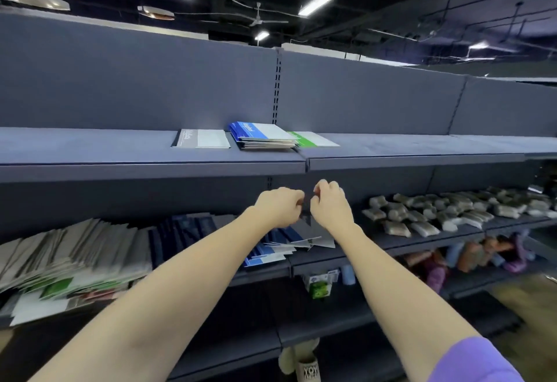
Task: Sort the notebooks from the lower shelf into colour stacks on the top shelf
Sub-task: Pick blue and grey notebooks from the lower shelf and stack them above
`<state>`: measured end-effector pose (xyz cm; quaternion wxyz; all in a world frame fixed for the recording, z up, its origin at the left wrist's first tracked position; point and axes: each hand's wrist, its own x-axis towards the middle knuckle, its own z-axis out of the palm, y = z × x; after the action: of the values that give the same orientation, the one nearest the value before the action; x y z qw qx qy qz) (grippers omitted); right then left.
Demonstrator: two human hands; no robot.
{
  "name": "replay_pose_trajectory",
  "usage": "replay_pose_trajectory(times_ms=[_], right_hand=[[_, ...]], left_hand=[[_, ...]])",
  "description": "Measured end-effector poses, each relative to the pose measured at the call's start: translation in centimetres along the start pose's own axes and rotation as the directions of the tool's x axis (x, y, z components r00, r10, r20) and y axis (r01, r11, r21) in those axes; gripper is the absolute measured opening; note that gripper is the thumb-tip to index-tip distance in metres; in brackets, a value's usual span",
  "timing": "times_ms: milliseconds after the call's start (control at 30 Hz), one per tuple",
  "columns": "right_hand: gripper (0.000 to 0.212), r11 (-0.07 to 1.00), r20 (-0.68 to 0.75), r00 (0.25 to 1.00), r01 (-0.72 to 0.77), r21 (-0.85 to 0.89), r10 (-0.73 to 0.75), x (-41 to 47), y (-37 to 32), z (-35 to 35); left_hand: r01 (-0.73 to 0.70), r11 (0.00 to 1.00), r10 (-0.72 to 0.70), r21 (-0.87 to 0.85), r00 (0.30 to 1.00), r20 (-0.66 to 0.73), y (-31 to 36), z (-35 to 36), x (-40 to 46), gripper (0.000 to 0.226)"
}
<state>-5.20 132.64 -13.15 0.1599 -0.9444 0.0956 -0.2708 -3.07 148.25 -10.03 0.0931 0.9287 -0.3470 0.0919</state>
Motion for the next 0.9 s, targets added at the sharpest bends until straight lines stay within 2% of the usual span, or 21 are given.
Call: replay_pose_trajectory(times_ms=[267,533,733,900], right_hand=[[0.026,0.998,0.314,0.949,-0.029,0.059,0.010,-6.3,-1.4,8.1],[0.034,0.985,0.453,0.878,0.099,0.143,-0.154,-6.6,-7.5,14.3],[0.043,0.976,0.556,0.803,0.175,0.128,-0.217,-4.4,-9.4,17.5],[0.052,0.952,0.574,0.759,0.254,0.173,-0.307,-3.5,-10.5,20.3]], left_hand=[[0.202,0.977,-0.212,0.067,0.955,0.208,-8.1,8.4,-7.5,0.031],[0.376,0.921,-0.389,0.103,0.904,0.178,-15.4,10.4,-12.0,0.038],[0.491,0.863,-0.506,0.123,0.839,0.201,-18.8,10.8,-12.6,0.052],[0.568,0.817,-0.577,0.100,0.798,0.174,-21.0,11.8,-12.2,0.058]])
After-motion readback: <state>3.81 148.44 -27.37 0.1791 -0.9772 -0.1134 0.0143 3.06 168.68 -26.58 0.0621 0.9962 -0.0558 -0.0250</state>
